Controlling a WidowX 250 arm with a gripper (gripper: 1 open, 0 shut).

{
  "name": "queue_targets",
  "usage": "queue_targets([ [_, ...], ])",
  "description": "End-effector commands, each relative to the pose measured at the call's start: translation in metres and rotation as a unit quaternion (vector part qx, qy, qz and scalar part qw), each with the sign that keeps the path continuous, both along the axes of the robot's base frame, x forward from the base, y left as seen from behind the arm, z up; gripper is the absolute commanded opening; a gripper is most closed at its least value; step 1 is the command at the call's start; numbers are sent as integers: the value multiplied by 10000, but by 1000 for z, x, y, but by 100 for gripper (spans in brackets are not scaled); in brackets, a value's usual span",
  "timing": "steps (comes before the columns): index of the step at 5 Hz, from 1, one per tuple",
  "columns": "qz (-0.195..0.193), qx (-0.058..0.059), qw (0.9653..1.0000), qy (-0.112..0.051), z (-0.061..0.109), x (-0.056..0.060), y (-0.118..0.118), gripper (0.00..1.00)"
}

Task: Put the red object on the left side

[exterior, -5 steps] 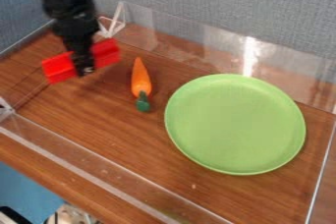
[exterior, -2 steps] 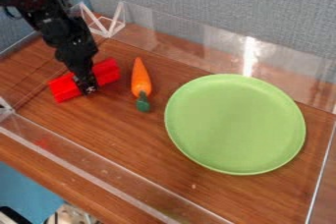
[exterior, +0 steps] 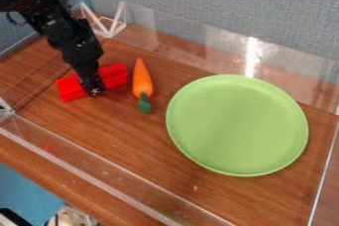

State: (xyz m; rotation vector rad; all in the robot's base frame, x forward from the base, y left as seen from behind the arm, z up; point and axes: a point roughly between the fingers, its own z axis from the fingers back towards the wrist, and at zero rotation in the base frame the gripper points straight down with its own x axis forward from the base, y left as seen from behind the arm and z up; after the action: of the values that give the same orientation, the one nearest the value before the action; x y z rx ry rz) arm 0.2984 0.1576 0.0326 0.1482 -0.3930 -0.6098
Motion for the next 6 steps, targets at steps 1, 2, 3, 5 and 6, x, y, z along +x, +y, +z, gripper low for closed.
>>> queue_targets([
  [1,-200,-74,9998,-61,2,-14,9,0],
  [2,-501,-182,9986,-50,-4,-24,13,0],
  [3,-348,-250,9991,30,-4,-23,7,100],
  [5,-6,-291,9994,203,13,-22,-3,0],
  [6,135,-294,9991,265,24,-20,-5,0],
])
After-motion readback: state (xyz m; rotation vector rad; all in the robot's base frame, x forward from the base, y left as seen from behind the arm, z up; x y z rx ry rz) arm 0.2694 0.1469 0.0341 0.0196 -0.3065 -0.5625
